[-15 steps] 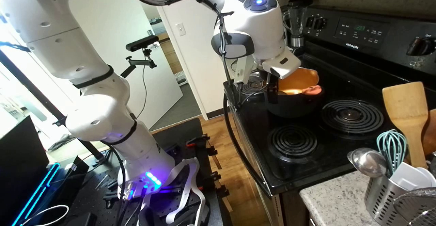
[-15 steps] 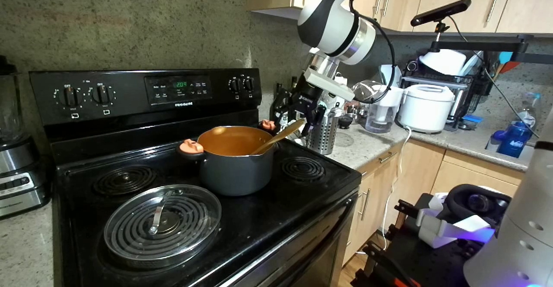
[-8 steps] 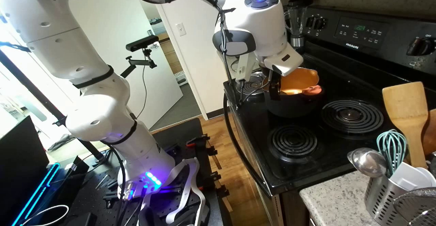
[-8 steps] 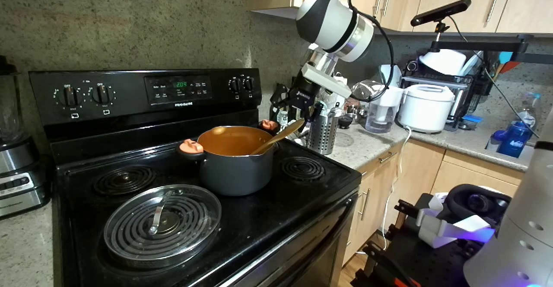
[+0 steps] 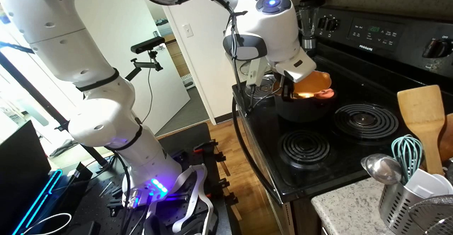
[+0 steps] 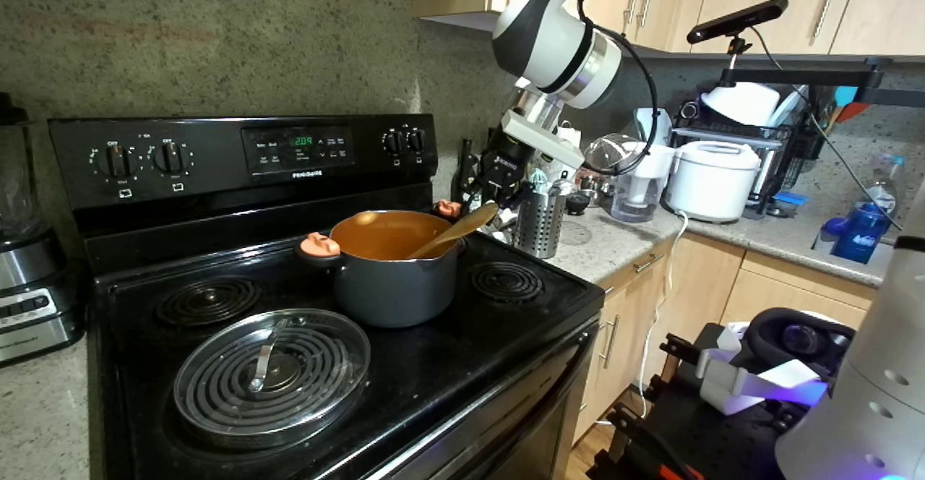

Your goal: Pick up the wooden spoon from the pot and put it in the dish dryer

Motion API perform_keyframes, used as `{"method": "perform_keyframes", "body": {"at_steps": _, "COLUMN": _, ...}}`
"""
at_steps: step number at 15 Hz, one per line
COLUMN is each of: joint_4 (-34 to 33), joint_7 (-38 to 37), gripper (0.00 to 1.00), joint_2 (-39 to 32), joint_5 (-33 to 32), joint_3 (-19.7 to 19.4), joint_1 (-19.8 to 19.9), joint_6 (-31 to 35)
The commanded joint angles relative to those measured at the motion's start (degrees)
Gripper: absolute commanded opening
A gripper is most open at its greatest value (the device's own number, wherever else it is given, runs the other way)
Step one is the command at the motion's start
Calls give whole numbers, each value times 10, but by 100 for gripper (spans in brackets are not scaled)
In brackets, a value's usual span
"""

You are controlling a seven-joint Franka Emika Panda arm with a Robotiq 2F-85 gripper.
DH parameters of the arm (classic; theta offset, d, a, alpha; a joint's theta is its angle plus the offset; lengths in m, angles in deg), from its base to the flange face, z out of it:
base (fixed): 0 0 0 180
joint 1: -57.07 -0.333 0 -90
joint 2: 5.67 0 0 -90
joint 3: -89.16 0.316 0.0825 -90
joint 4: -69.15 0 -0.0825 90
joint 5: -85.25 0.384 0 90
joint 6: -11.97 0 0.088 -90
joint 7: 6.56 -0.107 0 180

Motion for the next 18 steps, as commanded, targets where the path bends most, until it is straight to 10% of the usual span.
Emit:
{"method": "perform_keyframes", "body": {"at_steps": 1, "joint_4": -12, "joint_7": 11, "gripper": 20, "joint_2": -14, "joint_5": 24, "joint_3": 7, "joint_1": 5, "joint_6": 12}}
{"method": "perform_keyframes", "body": {"at_steps": 4, "joint_4": -18, "joint_7": 13, "gripper": 1, "joint_2": -15, "joint_5": 40, "joint_3": 8, "joint_1": 5, "joint_6": 12}}
{"method": "perform_keyframes", "body": {"at_steps": 18, "joint_4": -18, "joint_7": 6, "gripper": 3, "joint_2": 42, "joint_5": 58, "joint_3": 7, "joint_1": 4, "joint_6": 1}}
